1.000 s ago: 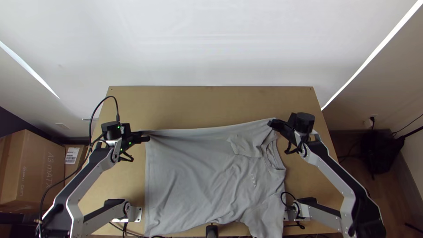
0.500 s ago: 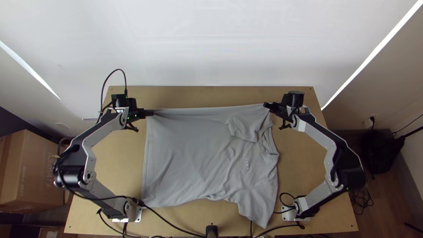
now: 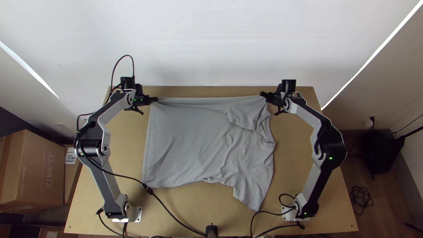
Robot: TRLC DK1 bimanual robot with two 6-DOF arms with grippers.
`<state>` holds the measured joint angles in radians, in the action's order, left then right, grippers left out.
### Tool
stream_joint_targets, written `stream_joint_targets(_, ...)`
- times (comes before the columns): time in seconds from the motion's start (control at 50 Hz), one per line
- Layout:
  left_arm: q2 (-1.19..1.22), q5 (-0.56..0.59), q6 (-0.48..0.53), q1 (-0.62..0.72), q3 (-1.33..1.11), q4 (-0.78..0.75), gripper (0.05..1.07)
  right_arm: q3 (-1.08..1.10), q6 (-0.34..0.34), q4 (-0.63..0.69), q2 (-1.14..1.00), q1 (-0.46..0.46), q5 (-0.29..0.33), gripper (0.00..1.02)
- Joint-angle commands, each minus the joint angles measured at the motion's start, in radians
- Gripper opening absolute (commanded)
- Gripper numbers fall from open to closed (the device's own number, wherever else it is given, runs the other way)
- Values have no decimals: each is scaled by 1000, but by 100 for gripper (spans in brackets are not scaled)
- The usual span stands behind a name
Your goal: Fold the t-shirt
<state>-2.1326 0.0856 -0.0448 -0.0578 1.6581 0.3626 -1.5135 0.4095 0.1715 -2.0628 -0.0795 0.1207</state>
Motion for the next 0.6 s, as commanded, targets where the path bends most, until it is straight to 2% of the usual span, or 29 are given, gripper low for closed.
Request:
stream_joint_targets(0.0, -55, -33, -3, -10, 95, 29, 8, -90, -11, 22, -59, 38, -36, 2)
stream_joint_targets(0.24, -122, -33, -61, -10, 313, 257, 8, -223, 0, 131, -115, 41, -47, 2)
stream_joint_targets(0.42, -58, -23, -78, -11, 298, 340, 8, -212, 6, 172, -59, 37, -47, 2)
stream_joint_targets(0.58, 13, -4, -75, -10, 215, 343, 8, -174, 6, 203, 3, 34, -46, 2)
